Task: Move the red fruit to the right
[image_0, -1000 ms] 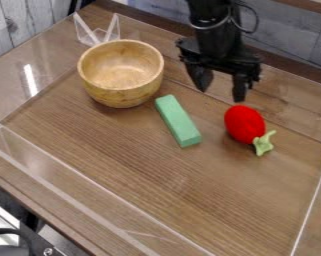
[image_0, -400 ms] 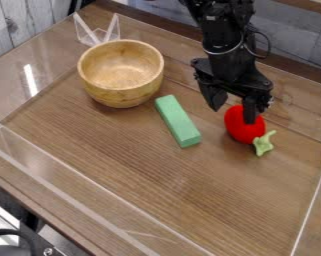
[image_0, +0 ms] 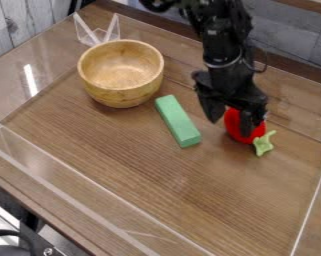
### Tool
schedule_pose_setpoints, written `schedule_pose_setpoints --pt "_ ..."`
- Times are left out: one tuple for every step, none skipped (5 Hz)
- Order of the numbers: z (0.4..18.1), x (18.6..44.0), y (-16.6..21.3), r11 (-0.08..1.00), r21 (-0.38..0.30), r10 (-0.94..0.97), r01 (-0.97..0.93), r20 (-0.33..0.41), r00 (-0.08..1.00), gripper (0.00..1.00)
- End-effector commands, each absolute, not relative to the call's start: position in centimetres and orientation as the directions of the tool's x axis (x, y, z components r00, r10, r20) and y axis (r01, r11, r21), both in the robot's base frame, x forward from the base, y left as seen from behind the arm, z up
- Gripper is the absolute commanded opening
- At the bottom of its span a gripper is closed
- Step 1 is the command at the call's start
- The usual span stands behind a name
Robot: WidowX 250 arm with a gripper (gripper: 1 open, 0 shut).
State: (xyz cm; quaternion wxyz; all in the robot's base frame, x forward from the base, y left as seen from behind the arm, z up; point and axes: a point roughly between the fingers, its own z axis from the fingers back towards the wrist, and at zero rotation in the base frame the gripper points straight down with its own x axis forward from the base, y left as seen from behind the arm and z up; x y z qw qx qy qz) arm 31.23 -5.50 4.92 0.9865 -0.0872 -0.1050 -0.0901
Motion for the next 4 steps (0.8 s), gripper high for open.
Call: schedule_pose_setpoints --pt "6.5 32.8 -4.9 0.967 -0.145 -0.160 0.208 0.288 0.944 0.00" --pt "7.7 32.8 -4.5 0.964 -0.145 -0.173 0.222 0.292 0.941 0.00" --pt "10.5 32.3 -4.2 0.959 -0.138 -0.192 0.247 0.320 0.928 0.00" --pt "11.9 30.3 -5.0 0.931 -0.145 -0.275 0.334 0.321 0.906 0.00"
